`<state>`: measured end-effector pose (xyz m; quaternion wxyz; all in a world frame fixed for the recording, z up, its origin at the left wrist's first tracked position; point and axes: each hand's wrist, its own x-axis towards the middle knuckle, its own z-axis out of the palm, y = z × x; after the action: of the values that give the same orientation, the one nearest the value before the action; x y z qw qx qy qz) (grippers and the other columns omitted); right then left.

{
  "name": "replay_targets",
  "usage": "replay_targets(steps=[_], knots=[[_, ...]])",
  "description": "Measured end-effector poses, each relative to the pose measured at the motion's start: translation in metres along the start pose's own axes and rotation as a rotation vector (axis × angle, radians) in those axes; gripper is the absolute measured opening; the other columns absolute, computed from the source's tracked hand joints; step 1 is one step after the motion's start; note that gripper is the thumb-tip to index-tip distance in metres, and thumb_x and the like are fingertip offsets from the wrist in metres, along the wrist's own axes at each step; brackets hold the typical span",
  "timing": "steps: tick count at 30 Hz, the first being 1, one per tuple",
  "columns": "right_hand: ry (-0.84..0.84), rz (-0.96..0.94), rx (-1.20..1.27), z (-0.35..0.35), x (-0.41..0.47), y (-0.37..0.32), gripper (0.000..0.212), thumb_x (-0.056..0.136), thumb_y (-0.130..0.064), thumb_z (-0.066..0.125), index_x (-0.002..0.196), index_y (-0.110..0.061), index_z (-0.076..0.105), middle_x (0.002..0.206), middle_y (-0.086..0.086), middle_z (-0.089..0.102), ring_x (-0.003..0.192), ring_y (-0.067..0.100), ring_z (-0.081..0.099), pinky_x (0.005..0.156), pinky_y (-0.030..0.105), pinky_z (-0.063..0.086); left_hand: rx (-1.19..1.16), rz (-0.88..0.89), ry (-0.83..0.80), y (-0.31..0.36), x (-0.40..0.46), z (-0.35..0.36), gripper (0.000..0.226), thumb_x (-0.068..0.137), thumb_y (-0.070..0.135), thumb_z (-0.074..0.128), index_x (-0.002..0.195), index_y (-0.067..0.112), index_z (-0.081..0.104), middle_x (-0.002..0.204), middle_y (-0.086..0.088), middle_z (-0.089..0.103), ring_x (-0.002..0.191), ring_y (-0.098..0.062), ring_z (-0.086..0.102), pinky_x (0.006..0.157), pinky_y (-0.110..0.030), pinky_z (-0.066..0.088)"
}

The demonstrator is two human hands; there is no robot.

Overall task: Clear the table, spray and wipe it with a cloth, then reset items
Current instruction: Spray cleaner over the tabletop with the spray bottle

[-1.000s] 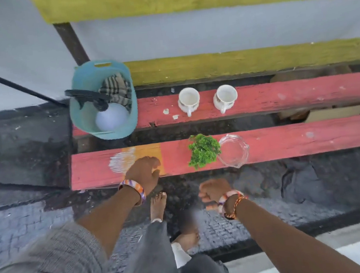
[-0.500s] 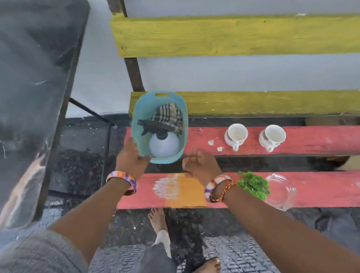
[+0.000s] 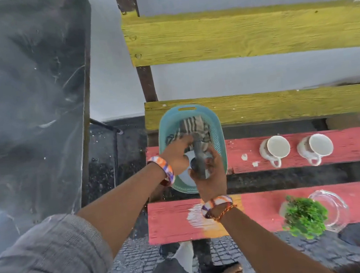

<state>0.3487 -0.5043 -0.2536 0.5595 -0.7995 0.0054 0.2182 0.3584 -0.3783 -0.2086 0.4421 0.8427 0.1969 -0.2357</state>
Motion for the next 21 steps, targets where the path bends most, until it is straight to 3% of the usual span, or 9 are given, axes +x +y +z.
replay_targets(steps=[3, 5, 8, 11, 12, 14, 15, 18, 21], knots=[[-0.041, -0.03, -0.115, 0.007, 0.011, -0.003, 0.076, 0.072, -0.001, 0.074, 0.135, -0.018, 0.037, 0.108, -0.005, 0.049, 0.093, 0.012, 0.05, 0.083, 0.025, 0.04, -0.012, 0.022, -0.048, 0.0, 0.01, -0.002, 0.068, 0.081, -0.015, 0.045, 0.14, 0.019, 0.037, 0.139, -0.01, 0.049, 0.13, -0.029, 0.045, 0.105, -0.042, 0.042], [-0.115, -0.086, -0.135, 0.011, 0.02, -0.004, 0.086, 0.067, -0.007, 0.076, 0.14, -0.018, 0.032, 0.108, -0.003, 0.05, 0.086, 0.013, 0.049, 0.079, 0.028, 0.042, 0.052, 0.025, -0.014, 0.0, 0.008, -0.008, 0.069, 0.081, -0.012, 0.047, 0.143, 0.018, 0.032, 0.137, -0.012, 0.05, 0.125, -0.03, 0.049, 0.102, -0.04, 0.044], [-0.185, -0.018, -0.084, 0.018, 0.028, -0.005, 0.083, 0.073, -0.003, 0.066, 0.145, -0.013, 0.026, 0.078, 0.0, 0.051, 0.065, 0.019, 0.046, 0.066, 0.038, 0.042, 0.145, -0.019, 0.013, -0.001, -0.002, -0.022, 0.07, 0.084, -0.011, 0.043, 0.145, 0.015, 0.024, 0.132, -0.017, 0.053, 0.112, -0.033, 0.057, 0.085, -0.033, 0.049], [-0.13, 0.007, -0.082, 0.022, 0.03, -0.007, 0.081, 0.08, 0.005, 0.06, 0.147, -0.013, 0.019, 0.092, 0.013, 0.062, 0.083, 0.032, 0.057, 0.077, 0.045, 0.049, 0.207, 0.019, 0.051, 0.004, -0.013, -0.035, 0.062, 0.086, -0.011, 0.04, 0.143, 0.01, 0.028, 0.134, -0.022, 0.05, 0.116, -0.035, 0.053, 0.091, -0.037, 0.048], [-0.096, 0.003, -0.051, 0.023, 0.027, -0.01, 0.08, 0.081, 0.004, 0.06, 0.147, -0.012, 0.019, 0.092, 0.007, 0.063, 0.084, 0.029, 0.058, 0.078, 0.041, 0.048, 0.231, 0.036, 0.068, 0.006, -0.018, -0.039, 0.06, 0.086, -0.011, 0.039, 0.142, 0.008, 0.029, 0.136, -0.021, 0.048, 0.118, -0.035, 0.052, 0.092, -0.036, 0.046], [-0.012, -0.035, -0.044, 0.024, 0.018, -0.02, 0.074, 0.079, -0.001, 0.061, 0.145, -0.008, 0.026, 0.075, -0.007, 0.055, 0.067, 0.01, 0.053, 0.068, 0.028, 0.042, 0.235, 0.048, 0.107, 0.007, -0.027, -0.048, 0.059, 0.088, -0.01, 0.039, 0.143, 0.009, 0.029, 0.143, -0.016, 0.042, 0.122, -0.033, 0.05, 0.094, -0.034, 0.043], [0.021, -0.095, -0.033, 0.024, 0.008, -0.032, 0.072, 0.076, -0.008, 0.063, 0.141, -0.006, 0.033, 0.07, -0.006, 0.053, 0.061, 0.005, 0.051, 0.064, 0.025, 0.041, 0.233, 0.057, 0.13, 0.007, -0.033, -0.053, 0.059, 0.088, -0.008, 0.04, 0.142, 0.01, 0.03, 0.146, -0.013, 0.039, 0.126, -0.032, 0.048, 0.097, -0.033, 0.041], [0.091, -0.328, 0.121, 0.021, -0.023, -0.073, 0.058, 0.064, -0.017, 0.057, 0.121, -0.018, 0.043, 0.092, 0.009, 0.058, 0.074, 0.002, 0.057, 0.063, 0.015, 0.045, 0.178, 0.092, 0.211, 0.0, -0.054, -0.068, 0.052, 0.088, -0.001, 0.045, 0.139, 0.011, 0.039, 0.147, -0.008, 0.038, 0.135, -0.023, 0.038, 0.109, -0.025, 0.03], [0.13, -0.553, 0.248, 0.018, -0.051, -0.119, 0.052, 0.067, 0.0, 0.057, 0.113, -0.019, 0.042, 0.104, -0.006, 0.053, 0.078, -0.012, 0.056, 0.062, 0.011, 0.042, 0.265, 0.158, 0.277, 0.006, -0.093, -0.086, 0.042, 0.09, 0.011, 0.044, 0.132, 0.009, 0.049, 0.142, -0.008, 0.047, 0.132, -0.023, 0.041, 0.107, -0.023, 0.027]])
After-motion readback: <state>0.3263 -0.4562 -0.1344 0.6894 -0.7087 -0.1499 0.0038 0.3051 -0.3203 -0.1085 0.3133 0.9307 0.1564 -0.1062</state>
